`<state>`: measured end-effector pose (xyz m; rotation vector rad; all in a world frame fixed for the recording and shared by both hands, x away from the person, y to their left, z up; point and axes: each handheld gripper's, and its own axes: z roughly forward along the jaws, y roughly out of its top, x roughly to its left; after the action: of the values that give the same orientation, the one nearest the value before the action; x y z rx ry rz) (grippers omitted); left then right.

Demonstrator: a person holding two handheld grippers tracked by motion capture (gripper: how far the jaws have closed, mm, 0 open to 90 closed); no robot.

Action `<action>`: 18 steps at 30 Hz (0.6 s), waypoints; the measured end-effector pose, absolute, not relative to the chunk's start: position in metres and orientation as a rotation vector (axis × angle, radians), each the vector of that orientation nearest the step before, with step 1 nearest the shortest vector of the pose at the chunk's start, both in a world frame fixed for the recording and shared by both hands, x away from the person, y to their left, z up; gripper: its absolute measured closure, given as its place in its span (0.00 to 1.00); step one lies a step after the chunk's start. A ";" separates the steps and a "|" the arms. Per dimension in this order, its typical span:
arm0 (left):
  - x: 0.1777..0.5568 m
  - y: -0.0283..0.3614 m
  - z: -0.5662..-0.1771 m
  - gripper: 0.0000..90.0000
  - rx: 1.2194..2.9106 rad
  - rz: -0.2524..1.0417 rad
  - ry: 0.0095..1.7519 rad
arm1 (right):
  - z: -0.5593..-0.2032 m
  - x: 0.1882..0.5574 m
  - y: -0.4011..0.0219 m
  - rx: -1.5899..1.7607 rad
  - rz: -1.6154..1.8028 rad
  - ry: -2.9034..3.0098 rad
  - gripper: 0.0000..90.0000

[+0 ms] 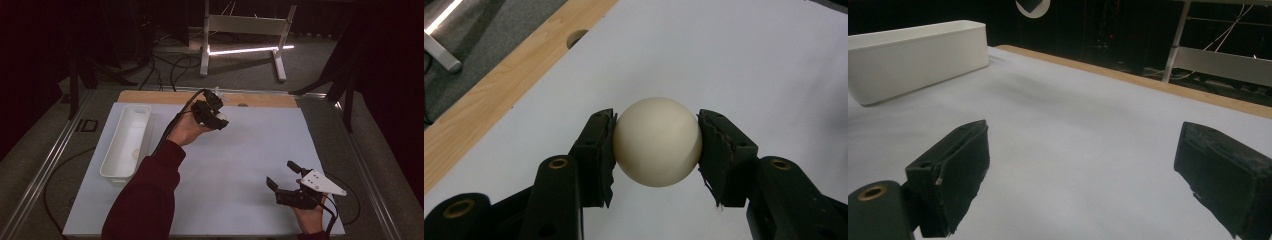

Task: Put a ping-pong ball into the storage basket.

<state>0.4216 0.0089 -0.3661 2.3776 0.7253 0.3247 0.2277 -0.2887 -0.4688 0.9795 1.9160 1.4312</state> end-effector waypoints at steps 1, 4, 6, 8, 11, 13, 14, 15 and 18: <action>0.421 0.010 -0.365 0.57 2.375 0.327 0.725 | -0.469 0.228 -0.289 0.981 1.431 1.916 0.08; 0.420 0.013 -0.364 0.57 2.370 0.330 0.722 | -0.469 0.228 -0.289 0.982 1.428 1.916 0.08; 0.420 0.015 -0.363 0.57 2.372 0.330 0.722 | -0.469 0.228 -0.288 0.982 1.432 1.916 0.08; 0.420 0.016 -0.362 0.57 2.377 0.331 0.719 | -0.469 0.228 -0.289 0.979 1.430 1.919 0.08; 0.419 0.019 -0.360 0.57 2.375 0.331 0.713 | -0.469 0.228 -0.289 0.979 1.430 1.917 0.08; 0.418 0.021 -0.359 0.57 2.374 0.332 0.712 | -0.469 0.228 -0.289 0.980 1.433 1.919 0.08; 0.418 0.022 -0.358 0.57 2.368 0.326 0.708 | -0.469 0.228 -0.289 0.981 1.431 1.919 0.08; 0.418 0.023 -0.358 0.57 2.363 0.327 0.708 | -0.469 0.228 -0.289 0.980 1.429 1.918 0.08; 0.417 0.025 -0.356 0.57 2.358 0.315 0.691 | -0.469 0.228 -0.288 0.978 1.432 1.916 0.08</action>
<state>0.4170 0.0254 -0.3561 2.3578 0.6910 0.3150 0.2277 -0.2880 -0.4687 0.9783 1.9165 1.4320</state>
